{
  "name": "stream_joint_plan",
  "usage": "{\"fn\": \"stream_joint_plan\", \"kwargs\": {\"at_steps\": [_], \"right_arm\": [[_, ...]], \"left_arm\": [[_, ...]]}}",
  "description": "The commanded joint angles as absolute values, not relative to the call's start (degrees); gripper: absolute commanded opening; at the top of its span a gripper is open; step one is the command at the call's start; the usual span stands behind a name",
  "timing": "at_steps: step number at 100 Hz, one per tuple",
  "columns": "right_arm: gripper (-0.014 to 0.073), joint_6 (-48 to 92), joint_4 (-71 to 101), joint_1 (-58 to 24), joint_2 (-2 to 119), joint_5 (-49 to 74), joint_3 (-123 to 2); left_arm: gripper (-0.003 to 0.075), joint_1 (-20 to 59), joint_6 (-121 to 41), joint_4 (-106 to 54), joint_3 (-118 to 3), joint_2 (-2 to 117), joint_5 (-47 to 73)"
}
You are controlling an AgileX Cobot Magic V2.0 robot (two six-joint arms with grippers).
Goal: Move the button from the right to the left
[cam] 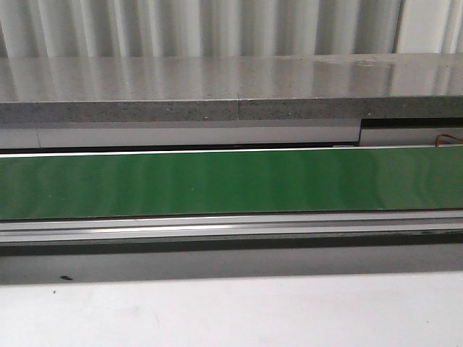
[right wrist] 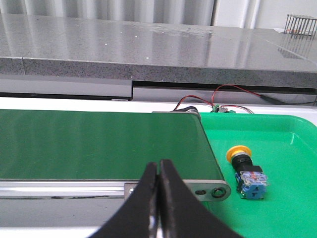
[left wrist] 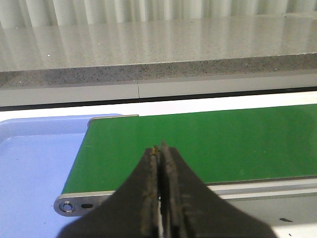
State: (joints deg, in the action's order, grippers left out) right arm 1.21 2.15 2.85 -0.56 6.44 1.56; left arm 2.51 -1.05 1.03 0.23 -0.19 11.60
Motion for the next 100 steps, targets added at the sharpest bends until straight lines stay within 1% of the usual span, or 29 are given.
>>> {"fn": "stream_joint_plan", "kwargs": {"at_steps": [1,79,100], "right_arm": [[-0.0067,1.5,1.7,3.3,-1.7,2.3,0.4],[-0.0067,1.5,1.7,3.3,-1.7,2.4,0.3],[-0.0067,1.5,1.7,3.3,0.0,6.4,-5.3]], "left_arm": [[-0.0020,2.9,-0.4,0.9,2.4,-2.0,7.2],[-0.0020,2.9,-0.4,0.9,2.4,-2.0,7.2],[-0.0020,2.9,-0.4,0.9,2.4,-2.0,7.2]]}}
